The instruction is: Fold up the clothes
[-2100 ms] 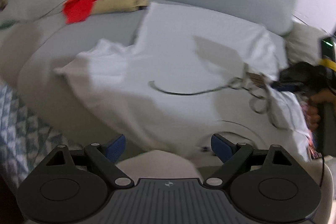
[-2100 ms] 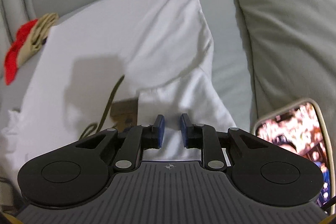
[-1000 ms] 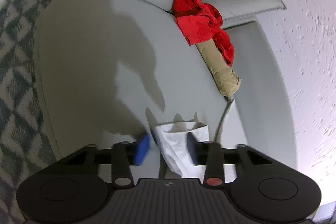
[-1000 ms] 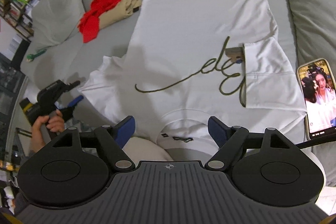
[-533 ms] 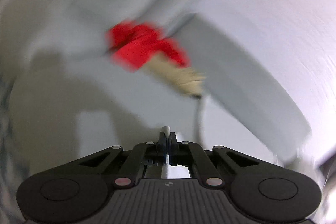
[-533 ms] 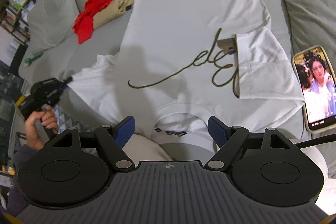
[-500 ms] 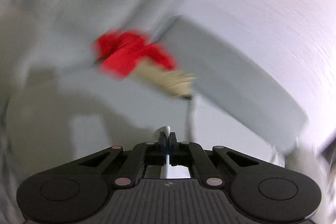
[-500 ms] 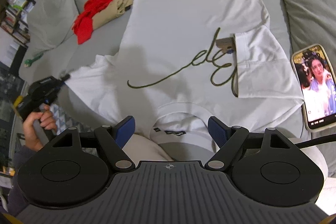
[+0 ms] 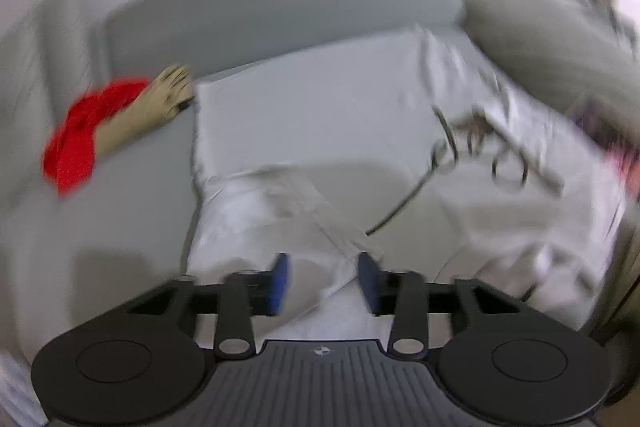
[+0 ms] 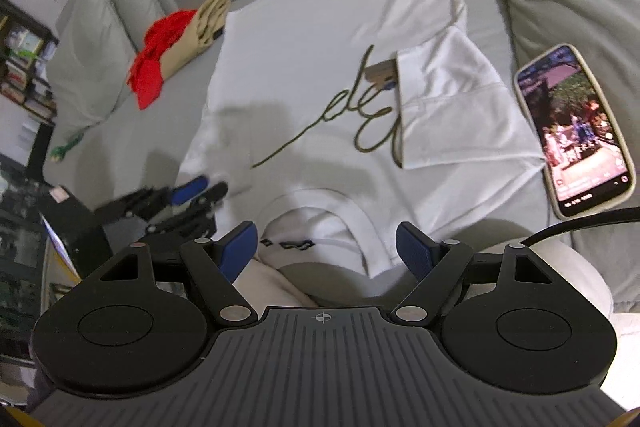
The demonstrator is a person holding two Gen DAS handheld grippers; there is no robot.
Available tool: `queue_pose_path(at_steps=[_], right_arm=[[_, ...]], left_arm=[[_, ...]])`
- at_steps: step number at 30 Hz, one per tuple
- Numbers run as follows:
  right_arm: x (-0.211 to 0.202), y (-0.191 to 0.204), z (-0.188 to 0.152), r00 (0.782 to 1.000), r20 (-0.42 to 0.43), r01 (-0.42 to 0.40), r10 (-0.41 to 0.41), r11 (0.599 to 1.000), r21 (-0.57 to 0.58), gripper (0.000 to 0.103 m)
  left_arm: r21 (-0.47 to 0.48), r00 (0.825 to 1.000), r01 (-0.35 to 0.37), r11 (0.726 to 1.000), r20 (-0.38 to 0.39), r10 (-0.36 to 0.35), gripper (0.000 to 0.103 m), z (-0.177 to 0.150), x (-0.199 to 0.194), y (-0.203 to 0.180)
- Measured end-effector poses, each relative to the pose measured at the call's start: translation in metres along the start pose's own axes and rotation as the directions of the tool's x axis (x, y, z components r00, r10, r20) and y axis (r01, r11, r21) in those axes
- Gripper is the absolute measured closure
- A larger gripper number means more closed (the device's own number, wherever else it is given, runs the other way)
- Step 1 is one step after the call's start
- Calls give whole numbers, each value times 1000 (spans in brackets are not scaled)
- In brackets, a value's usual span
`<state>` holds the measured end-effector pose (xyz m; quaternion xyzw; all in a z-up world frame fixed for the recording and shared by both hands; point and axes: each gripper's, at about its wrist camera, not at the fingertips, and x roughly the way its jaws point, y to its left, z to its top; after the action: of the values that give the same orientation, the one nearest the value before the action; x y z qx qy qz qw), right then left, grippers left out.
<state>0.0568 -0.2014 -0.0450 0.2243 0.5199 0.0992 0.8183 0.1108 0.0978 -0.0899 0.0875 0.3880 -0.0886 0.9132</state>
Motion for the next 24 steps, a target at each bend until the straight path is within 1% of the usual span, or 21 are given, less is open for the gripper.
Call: queue_pose_path(at_steps=[1, 2, 3, 4, 5, 6, 7, 8, 9, 10, 12, 13, 14, 17, 19, 20, 21, 22, 23, 24], right_arm=[[-2, -4, 0, 1000, 4, -2, 2, 1000, 7, 22], [-3, -9, -1, 1000, 9, -3, 3, 1000, 20, 22], [-4, -13, -1, 1000, 14, -6, 5, 999, 36, 22], [-4, -17, -1, 1000, 19, -8, 7, 999, 52, 22], [-3, -22, -2, 1000, 18, -20, 19, 997, 75, 22], [-2, -26, -2, 999, 17, -32, 30, 995, 98, 22], [-2, -31, -2, 999, 17, -43, 42, 992, 120, 22], [-1, -32, -3, 999, 15, -52, 50, 990, 131, 22], [0, -33, -3, 998, 13, -57, 56, 989, 137, 22], [0, -32, -4, 998, 12, -57, 56, 990, 131, 22], [-1, -29, -5, 998, 13, -55, 54, 992, 117, 22], [-2, -28, -6, 999, 15, -54, 52, 993, 109, 22], [-3, -27, -6, 998, 18, -54, 52, 993, 105, 22], [-6, -29, -6, 999, 22, -48, 46, 993, 107, 22], [-8, -31, -6, 999, 24, -45, 43, 993, 111, 22], [-8, -32, -6, 999, 25, -45, 43, 993, 113, 22], [-8, -33, -7, 999, 26, -45, 43, 992, 114, 22], [-8, -32, -7, 999, 22, -43, 41, 993, 114, 22], [-7, -32, -7, 999, 19, -40, 38, 993, 114, 22], [-6, -32, -7, 999, 16, -36, 35, 993, 113, 22]], left_arm=[[-96, 1000, -9, 995, 10, 10, 48, -5, -6, 14], [-192, 1000, -18, 981, 18, 21, 45, -10, -13, 28], [-286, 999, -25, 958, 26, 33, 40, -15, -19, 42], [-377, 998, -31, 926, 32, 46, 40, -20, -25, 55], [-465, 998, -35, 885, 37, 59, 40, -25, -32, 69], [-545, 997, -38, 837, 39, 70, 45, -31, -37, 83], [-602, 998, -37, 798, 21, 62, 49, -38, -32, 95], [-655, 999, -37, 755, 4, 53, 50, -46, -27, 107], [-704, 999, -35, 709, -10, 40, 54, -54, -22, 118], [-738, 1000, -11, 675, -9, 6, 58, -61, -16, 125], [-771, 999, 26, 637, -3, -44, 59, -70, -5, 130], [-758, 997, 46, 650, -2, -73, 59, -72, 2, 128], [-742, 996, 49, 668, -11, -85, 59, -73, 8, 127], [-699, 996, 51, 714, -14, -85, 58, -73, 19, 123], [-686, 996, 64, 725, -3, -90, 57, -76, 18, 122], [-677, 996, 69, 732, 2, -92, 59, -77, 18, 120], [-656, 996, 62, 752, -4, -86, 66, -76, 15, 116], [-627, 997, 47, 778, -19, -76, 84, -74, 13, 112], [-609, 997, 50, 791, -23, -80, 99, -72, 13, 112], [-605, 995, 66, 793, -19, -97, 103, -69, 10, 109]])
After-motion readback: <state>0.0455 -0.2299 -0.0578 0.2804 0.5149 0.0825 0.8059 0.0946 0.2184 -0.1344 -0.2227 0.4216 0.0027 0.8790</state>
